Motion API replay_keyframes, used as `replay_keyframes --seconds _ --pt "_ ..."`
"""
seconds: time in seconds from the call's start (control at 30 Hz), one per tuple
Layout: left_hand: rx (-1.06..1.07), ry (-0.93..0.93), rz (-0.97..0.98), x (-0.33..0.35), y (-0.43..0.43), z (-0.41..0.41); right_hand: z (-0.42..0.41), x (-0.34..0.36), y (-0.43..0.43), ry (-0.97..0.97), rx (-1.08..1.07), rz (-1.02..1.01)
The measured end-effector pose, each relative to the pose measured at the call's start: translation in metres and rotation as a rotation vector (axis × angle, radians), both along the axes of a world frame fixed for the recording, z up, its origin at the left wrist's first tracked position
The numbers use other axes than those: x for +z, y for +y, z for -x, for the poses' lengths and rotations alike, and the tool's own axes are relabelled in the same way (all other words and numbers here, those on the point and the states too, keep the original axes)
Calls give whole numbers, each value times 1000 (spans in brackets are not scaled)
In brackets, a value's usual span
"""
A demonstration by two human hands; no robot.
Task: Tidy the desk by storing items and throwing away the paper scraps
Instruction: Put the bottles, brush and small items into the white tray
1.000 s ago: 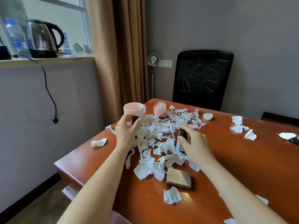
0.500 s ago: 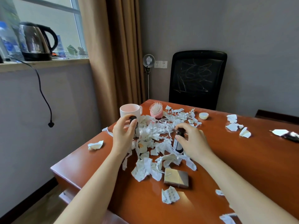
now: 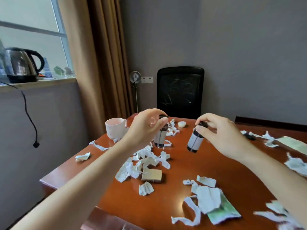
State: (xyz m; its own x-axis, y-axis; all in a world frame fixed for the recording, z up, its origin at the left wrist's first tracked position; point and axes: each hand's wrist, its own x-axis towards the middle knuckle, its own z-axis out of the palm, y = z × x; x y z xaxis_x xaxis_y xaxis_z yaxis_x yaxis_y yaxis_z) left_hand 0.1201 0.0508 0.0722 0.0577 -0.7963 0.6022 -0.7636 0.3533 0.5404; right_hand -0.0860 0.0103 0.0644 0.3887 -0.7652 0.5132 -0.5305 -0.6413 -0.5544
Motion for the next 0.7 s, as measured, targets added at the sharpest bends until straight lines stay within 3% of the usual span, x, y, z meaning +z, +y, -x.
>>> replay_keyframes --seconds 0.27,0.53,0.7 --pt "-271 -155 -21 20 -2 115 118 33 40 114 -208 71" --pt "-411 -171 -4 22 -30 248 253 41 35 149 -519 38" --pt "-541 -128 -6 15 -47 327 334 32 21 61 -668 -20"
